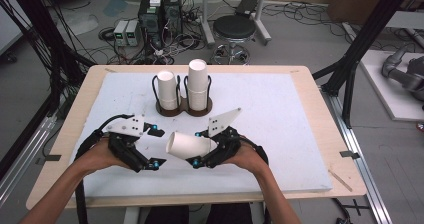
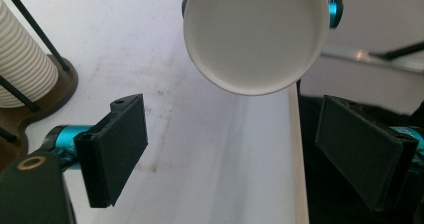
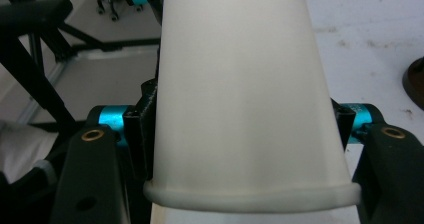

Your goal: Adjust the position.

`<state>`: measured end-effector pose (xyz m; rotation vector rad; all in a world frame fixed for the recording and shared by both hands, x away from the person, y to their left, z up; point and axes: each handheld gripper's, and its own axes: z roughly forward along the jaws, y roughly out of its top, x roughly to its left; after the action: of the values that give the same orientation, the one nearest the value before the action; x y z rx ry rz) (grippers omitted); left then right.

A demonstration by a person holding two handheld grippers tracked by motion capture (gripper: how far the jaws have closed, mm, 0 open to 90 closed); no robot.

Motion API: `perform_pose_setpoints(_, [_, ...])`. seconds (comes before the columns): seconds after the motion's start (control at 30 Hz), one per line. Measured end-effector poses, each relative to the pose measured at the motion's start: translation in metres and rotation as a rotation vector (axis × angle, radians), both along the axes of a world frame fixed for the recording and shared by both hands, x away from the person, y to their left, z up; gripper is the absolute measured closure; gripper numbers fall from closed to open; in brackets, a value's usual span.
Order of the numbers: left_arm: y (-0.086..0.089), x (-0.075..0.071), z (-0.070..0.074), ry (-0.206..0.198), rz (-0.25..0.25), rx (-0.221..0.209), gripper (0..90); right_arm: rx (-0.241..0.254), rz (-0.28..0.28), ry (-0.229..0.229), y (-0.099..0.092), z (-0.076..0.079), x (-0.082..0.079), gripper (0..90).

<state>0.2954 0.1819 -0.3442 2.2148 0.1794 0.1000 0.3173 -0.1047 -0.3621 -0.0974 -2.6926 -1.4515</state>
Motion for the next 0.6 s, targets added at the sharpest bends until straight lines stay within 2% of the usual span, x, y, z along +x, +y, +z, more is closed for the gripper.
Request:
perform_pose_setpoints(0.03, [-0.001,0.0,0.0,-0.012,-0.013,0.029,13.2,-0.017,0.004,-0.011,0.001,0.001,0.0,35.9])
perform_pose_setpoints(0.27, [-0.006,0.005,0.006,0.014,-0.03,0.161,13.6,-0.144,0.019,-0.033,0.01,0.01,0.002,35.8])
perform_pose_setpoints(0.4, [-0.008,0.01,0.008,0.068,-0.022,0.218,13.7,-0.218,0.017,-0.034,0.014,0.013,0.003,35.8])
perform_pose_setpoints(0.5, [-0.01,0.014,0.01,0.11,-0.007,0.27,15.2,-0.276,0.018,-0.053,0.018,0.014,0.005,35.8])
perform_pose_setpoints(0.6, [-0.012,0.017,0.012,0.138,-0.005,0.308,16.6,-0.344,0.018,-0.062,0.022,0.014,0.005,35.6])
